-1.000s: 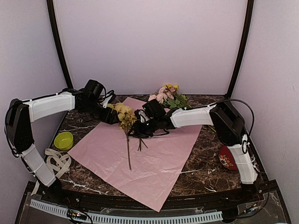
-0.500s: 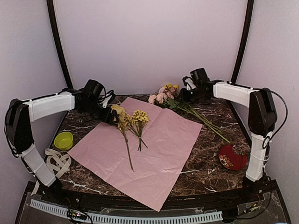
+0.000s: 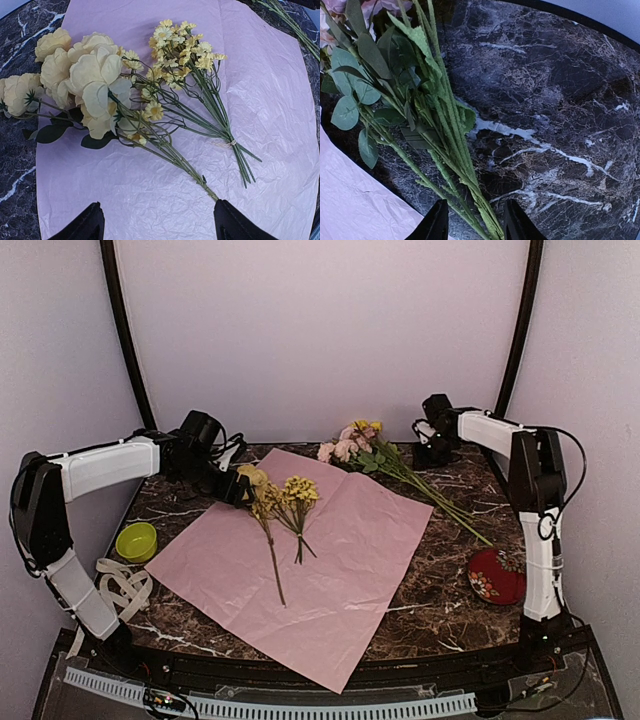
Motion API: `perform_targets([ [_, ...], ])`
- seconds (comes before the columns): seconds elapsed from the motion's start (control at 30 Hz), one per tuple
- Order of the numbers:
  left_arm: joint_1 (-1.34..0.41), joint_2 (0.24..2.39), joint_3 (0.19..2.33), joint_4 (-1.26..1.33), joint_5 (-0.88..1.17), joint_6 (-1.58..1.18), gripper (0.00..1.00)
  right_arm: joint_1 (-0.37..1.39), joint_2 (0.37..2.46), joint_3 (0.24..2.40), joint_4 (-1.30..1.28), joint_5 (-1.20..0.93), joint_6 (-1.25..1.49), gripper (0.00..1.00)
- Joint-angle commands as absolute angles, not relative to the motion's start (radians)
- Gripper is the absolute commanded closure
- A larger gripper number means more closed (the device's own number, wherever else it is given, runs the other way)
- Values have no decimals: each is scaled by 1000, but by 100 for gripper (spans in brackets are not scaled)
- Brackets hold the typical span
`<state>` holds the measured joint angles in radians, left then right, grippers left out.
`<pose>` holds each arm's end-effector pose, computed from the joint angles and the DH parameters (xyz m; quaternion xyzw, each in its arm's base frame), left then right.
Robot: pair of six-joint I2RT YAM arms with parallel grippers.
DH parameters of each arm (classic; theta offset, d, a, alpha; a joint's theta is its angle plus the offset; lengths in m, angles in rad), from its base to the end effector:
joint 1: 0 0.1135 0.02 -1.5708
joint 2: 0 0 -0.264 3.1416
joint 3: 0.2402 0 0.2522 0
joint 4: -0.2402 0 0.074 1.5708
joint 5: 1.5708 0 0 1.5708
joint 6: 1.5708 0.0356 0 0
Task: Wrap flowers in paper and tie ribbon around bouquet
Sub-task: Pick up the fake flower from the center of the board.
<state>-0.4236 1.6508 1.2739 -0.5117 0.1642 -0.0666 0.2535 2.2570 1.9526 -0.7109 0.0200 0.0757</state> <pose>0.3256 -0.1532 0.2576 0.1938 0.9194 -0.1559 0.3047 0.4811 0.1239 0.2085 -0.0826 0.9581 0.0354 0.2720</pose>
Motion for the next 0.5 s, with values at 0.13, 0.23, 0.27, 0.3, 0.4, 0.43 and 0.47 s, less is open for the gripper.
perform_targets([
  [0.13,-420,1640,1290,-532,168,-57,23,247,2320,2000,-753,17,26,68],
  [0.23,-419,1644,1290,-532,166,-56,23,245,2338,2002,-742,13,28,72],
  [0.27,-419,1645,1290,-532,166,-57,23,245,2344,2007,-743,12,26,73],
  [0.3,-419,1646,1291,-532,166,-56,23,245,2351,2012,-745,13,25,74],
  [0.4,-419,1649,1291,-533,166,-55,23,245,2363,2020,-742,31,21,75],
  [0.43,-419,1648,1291,-533,168,-55,23,245,2366,2021,-742,33,19,75],
  [0.47,-419,1648,1292,-533,167,-55,23,246,2370,2023,-741,40,16,74],
])
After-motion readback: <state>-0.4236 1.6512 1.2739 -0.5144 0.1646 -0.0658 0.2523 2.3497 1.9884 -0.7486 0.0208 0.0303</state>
